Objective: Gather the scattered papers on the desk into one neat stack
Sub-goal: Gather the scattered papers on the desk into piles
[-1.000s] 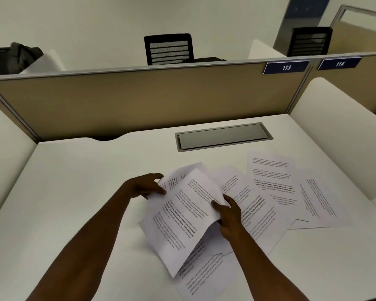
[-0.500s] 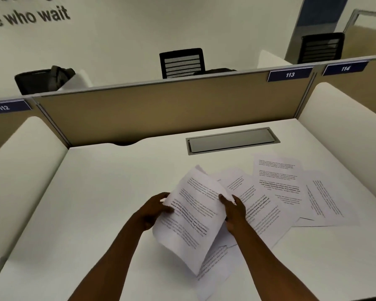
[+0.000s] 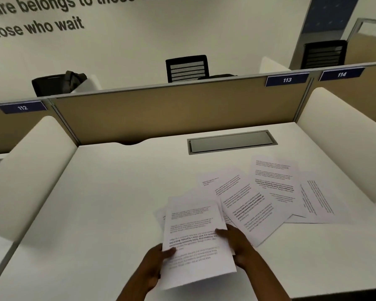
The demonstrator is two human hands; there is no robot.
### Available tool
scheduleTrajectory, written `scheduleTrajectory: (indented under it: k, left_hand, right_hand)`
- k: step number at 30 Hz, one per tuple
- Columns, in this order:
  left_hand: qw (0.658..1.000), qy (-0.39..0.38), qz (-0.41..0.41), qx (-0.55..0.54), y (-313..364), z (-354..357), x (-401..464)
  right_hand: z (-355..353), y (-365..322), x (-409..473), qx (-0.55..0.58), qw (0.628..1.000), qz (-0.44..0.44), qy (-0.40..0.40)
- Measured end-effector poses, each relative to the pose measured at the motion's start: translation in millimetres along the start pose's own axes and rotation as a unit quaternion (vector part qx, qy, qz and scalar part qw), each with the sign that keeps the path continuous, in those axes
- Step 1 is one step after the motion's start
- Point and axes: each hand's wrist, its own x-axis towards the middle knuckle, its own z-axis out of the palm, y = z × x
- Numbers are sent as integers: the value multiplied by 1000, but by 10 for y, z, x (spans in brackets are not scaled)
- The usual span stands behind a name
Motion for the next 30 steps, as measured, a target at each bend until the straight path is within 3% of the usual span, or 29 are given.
scheduleTrajectory:
  k: [8,14,18,24,30]
  left_hand:
    - [971,142,24,191,-303,175,-211]
    - [937,175,83,291,-326,380,-267]
    - [883,281,188,325,-368,461,-152]
    - [788,245,153,544,-600,514,68]
    - [793,253,141,536,-667,338,99]
  right_hand:
    - [-294,327,33,-211,970,-36,117]
    - [-413,351,-129,-185,977,-65,78]
    - [-587,264,-264,-131,980,-108,100]
    - [-877,158,-446,-100,976,-130,144]
    - [-1044,172,-528,-98,975,-126,156]
